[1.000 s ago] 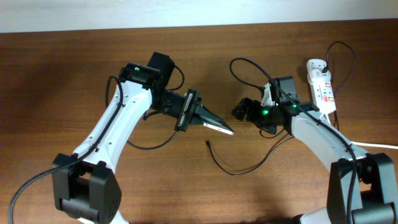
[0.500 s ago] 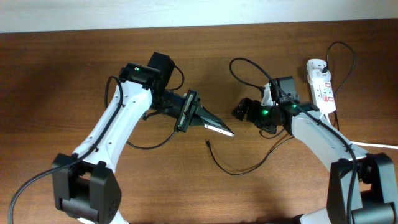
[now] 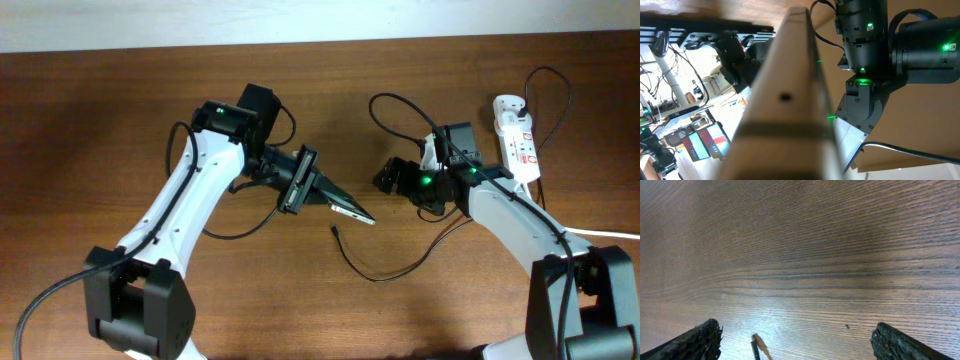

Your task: Plug charger to phone and switch on socket

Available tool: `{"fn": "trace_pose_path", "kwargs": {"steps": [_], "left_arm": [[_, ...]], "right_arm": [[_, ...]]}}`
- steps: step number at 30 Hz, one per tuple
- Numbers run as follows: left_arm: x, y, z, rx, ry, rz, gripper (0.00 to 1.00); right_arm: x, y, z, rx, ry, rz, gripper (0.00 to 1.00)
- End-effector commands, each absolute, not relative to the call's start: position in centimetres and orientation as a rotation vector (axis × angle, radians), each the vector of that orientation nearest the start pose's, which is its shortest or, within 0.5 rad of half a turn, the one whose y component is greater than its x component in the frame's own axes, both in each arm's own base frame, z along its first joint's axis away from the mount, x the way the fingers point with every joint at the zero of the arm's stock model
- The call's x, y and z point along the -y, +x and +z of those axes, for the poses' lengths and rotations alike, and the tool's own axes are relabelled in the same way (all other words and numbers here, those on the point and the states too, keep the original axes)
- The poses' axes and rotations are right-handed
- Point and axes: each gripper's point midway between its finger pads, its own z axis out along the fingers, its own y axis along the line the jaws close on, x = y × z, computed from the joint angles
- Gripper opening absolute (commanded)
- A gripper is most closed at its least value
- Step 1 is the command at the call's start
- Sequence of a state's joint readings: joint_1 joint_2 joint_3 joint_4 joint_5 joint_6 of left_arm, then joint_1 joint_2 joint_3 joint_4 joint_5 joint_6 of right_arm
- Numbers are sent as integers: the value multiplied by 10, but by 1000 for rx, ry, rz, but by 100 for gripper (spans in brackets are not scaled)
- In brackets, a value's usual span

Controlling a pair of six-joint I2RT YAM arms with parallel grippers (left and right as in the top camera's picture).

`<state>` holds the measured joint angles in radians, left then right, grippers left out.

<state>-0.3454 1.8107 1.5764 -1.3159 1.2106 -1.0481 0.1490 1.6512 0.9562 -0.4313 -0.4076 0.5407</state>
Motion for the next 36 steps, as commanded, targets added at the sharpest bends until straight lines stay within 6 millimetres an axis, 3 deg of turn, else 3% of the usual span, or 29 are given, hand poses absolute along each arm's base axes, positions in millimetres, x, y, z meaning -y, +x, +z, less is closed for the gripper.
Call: {"fn": "trace_pose_path", "kwargs": {"steps": [1,19,21,23,25,27,29,32,36], "left_arm": [[261,270,242,1988,714,1182,0],[248,281,237,2022,755,1192,0],[242,283,223,2109,788,1124,3],[230,287,201,2300,738,1055,12],[214,292,181,2432,785,920,0],[190,300,159,2592,838,734,0],[170,308,146,2768,749,608,0],[186,330,154,2953,272,827,0],[189,339,155,3013,131,864,0]], "right_arm": [[-121,355,58,-2730,390,731,99],[-121,355,58,-2730,390,730,99],[-121,355,58,-2730,391,730,99],[-121,355,58,-2730,392,730,99],[-121,355,58,-2730,392,730,99],[-121,355,58,-2730,393,730,99],[-121,355,58,-2730,392,730,99],[-121,355,58,-2730,392,730,99],[-121,355,58,-2730,392,730,99]]}}
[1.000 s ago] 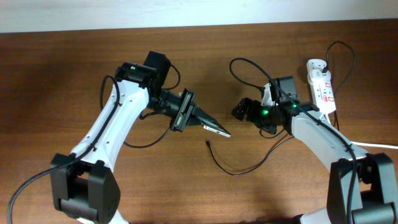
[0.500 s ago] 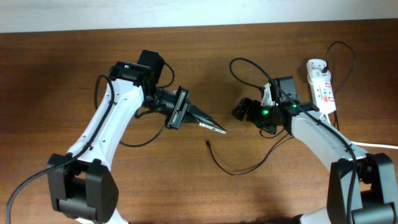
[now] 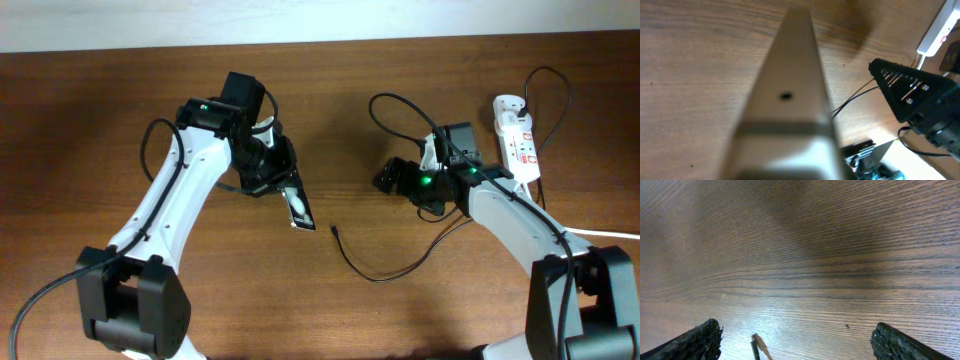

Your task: Plug charger to phone and switch on socket

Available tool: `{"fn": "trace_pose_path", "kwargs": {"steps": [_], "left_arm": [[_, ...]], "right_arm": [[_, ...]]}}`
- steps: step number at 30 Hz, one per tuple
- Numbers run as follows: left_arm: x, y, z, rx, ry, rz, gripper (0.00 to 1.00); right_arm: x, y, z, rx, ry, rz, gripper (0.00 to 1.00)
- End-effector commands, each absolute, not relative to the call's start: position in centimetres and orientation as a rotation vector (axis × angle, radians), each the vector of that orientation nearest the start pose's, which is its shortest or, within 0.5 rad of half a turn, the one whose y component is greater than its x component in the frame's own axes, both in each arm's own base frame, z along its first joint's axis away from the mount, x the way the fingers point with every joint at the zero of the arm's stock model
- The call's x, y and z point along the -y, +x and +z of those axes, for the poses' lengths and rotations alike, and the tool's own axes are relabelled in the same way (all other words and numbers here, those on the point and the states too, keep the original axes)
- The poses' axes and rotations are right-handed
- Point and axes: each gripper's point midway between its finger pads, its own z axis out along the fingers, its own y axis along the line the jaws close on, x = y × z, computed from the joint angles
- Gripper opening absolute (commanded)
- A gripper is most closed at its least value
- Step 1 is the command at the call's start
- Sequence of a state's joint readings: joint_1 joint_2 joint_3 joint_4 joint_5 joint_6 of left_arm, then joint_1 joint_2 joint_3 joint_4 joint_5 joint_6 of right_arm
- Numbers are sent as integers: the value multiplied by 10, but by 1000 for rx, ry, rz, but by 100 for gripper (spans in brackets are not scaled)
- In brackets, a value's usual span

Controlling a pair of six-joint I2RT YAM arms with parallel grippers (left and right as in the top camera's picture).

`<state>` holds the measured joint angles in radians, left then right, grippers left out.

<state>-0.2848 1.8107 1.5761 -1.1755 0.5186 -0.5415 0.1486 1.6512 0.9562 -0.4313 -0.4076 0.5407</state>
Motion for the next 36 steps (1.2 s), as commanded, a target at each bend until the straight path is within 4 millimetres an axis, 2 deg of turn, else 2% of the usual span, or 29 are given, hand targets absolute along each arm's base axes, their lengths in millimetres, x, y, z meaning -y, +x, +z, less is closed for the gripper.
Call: {"fn": "trace_pose_path", "kwargs": {"steps": [1,5,7,9,11,12,16,20,22,24,31,34,36], "left_arm": [[189,340,154,-3002,-31,-862,0],[194,356,151,-2918,141,-857,0],[197,367,139,-2909,152,-858,0],[197,368,125,-2936,170,-847,0],[175,372,108,-2987,136,-630,0],[167,382,104,-2964,132,-537,0],[171,404,97,-2878,229,-518,0],[183,402,77,-2910,282,-614,0],[199,397,80,-2878,371,-759,0],[225,385,98,-2741,612,-1023,0],[228,381,100,-2739,614,-1060,0],[239,374,112,-2643,728,-1188,0],[240,373,113,-2635,731,-1207,0]], "right_arm": [[-121,355,58,-2730,392,730,99],[-121,355,58,-2730,392,730,99],[-121,355,58,-2730,392,730,99],[-121,355,58,-2730,392,730,99],[-121,355,58,-2730,392,730,99],[-121,355,58,-2730,392,730,99],[-121,355,58,-2730,392,730,99],[-121,355,58,-2730,392,730,99],[-121,355,58,-2730,392,730,99],[-121,355,58,-2730,392,730,99],[-121,355,58,-2730,392,730,99],[-121,355,58,-2730,392,730,99],[-121,355,58,-2730,392,730,99]]}}
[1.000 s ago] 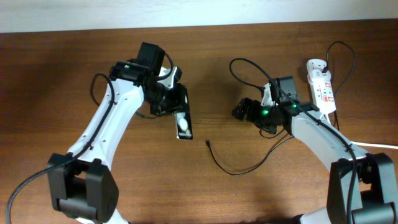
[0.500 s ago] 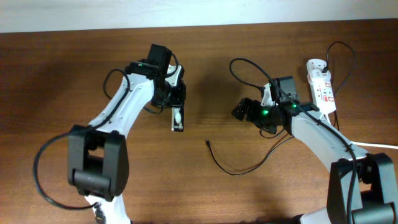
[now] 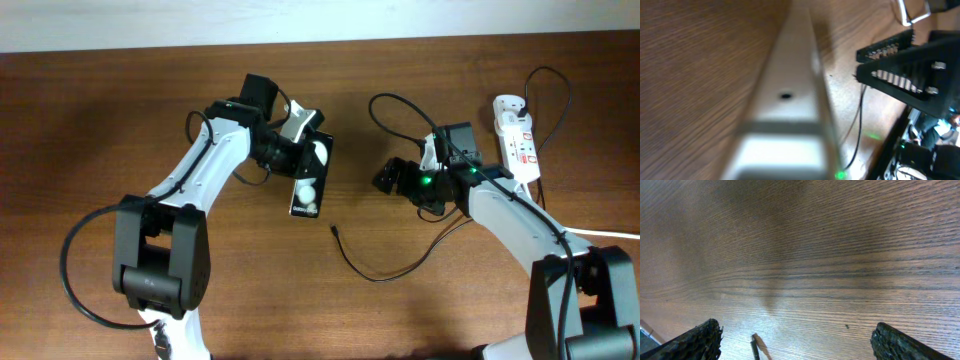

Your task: Plug charger to phone and switch on socket

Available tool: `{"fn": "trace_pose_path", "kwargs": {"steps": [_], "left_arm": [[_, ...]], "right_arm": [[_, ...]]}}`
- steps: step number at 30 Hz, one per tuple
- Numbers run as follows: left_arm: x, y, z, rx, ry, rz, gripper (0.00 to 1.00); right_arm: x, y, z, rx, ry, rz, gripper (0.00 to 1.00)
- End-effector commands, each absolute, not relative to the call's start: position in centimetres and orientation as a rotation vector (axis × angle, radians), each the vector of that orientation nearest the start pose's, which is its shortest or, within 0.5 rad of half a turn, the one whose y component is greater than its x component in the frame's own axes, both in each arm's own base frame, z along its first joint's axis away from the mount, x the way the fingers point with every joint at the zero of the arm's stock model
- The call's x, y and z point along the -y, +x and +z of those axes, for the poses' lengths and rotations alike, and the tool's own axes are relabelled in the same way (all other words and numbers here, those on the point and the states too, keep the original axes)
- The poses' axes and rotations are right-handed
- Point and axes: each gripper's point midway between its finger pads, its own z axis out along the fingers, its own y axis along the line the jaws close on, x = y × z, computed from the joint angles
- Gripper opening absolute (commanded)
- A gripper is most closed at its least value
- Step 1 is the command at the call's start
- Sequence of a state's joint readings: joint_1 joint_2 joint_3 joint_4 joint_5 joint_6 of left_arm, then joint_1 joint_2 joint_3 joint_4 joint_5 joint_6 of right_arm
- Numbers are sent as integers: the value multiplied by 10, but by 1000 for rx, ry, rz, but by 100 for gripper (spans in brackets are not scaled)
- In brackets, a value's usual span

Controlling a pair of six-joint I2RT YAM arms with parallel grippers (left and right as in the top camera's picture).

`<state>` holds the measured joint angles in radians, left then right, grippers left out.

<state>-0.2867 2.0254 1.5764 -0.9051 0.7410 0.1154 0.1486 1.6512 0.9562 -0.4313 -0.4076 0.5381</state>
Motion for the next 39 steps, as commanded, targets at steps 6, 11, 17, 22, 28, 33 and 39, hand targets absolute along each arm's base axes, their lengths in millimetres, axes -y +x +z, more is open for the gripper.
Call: {"fn": "trace_pose_path", "kwargs": {"steps": [6,11,17,22,28,33,39], "left_arm": [[244,369,142,-2517,670,-1495,0],[232,375,170,-2374,587,-1708,0],[226,378,176,-2346,546,-1756,0],[222,382,176,-2337,541,-1743,0],[218,387,164,-2395,546,-1641,0],[209,392,144,-2493,541,-1475,0],[202,392,132,-2564,527,-1384,0]], "right_arm": [[-121,355,58,-2730,392,730,99],[-121,355,58,-2730,392,730,99],[-121,355,58,-2730,392,730,99],[-121,355,58,-2730,392,730,99],[-121,355,58,-2730,392,730,99],[-121,355,58,-2730,392,730,99],[-125,341,56,-2788,439,779,99]]}}
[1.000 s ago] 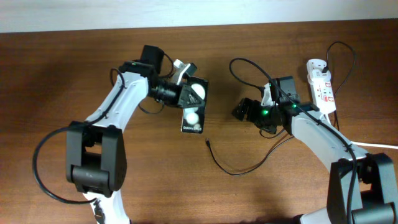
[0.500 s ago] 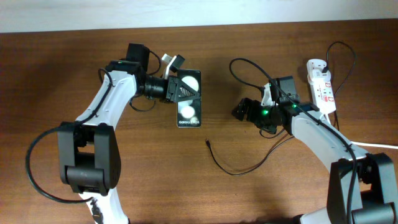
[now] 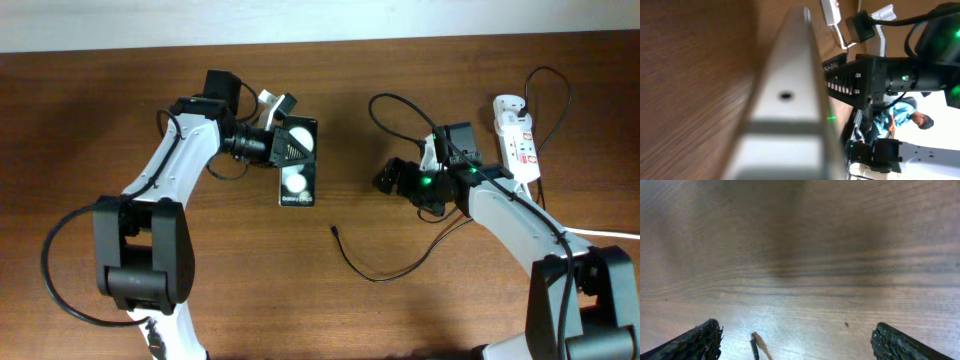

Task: Plug charger to phone and switch on socket
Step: 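Lower the right gripper to the black cable and grasp its USB-C end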

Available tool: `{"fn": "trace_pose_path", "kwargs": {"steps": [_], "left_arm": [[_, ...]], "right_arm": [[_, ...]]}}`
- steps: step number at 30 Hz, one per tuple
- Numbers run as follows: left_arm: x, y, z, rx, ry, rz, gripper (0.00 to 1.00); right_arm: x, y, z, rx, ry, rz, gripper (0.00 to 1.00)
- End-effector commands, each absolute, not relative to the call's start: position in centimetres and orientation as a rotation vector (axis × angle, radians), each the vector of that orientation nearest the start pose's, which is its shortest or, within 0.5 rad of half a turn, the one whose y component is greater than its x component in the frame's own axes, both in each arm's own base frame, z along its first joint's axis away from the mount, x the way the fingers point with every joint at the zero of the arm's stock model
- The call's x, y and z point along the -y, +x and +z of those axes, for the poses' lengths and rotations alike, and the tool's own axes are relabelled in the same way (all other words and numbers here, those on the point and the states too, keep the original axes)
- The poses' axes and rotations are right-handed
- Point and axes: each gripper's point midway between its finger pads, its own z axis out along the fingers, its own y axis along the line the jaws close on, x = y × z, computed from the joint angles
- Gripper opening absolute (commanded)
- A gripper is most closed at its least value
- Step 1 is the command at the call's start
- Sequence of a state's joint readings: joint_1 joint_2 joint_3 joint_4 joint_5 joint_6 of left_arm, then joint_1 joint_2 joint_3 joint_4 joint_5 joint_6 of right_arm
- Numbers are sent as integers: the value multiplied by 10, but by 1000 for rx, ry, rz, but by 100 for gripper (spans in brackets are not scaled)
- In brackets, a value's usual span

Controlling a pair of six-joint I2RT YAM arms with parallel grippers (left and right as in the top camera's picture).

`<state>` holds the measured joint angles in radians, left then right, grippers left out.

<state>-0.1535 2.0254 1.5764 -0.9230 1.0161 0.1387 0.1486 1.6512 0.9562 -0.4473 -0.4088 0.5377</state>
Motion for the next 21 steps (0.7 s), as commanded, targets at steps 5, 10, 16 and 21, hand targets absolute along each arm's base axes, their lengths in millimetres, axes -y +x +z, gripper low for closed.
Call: {"fn": "trace_pose_path", "kwargs": {"steps": [5,10,16,21], "left_arm": [[201,393,130,-2578,517,-1370,0],[176,405,114,-2698,344,-1218,0],[137,413,112,-2713,196,-1207,0],[138,412,113,-2715,194,-1214,0]], "right_arm": [[-167,308,58,-2879,191,903,35],[-231,262,48,-2921,-281,763,60],[-248,235,14,-2990,-348,469,56],[-240,235,8,-3025,-249,422,55]]}}
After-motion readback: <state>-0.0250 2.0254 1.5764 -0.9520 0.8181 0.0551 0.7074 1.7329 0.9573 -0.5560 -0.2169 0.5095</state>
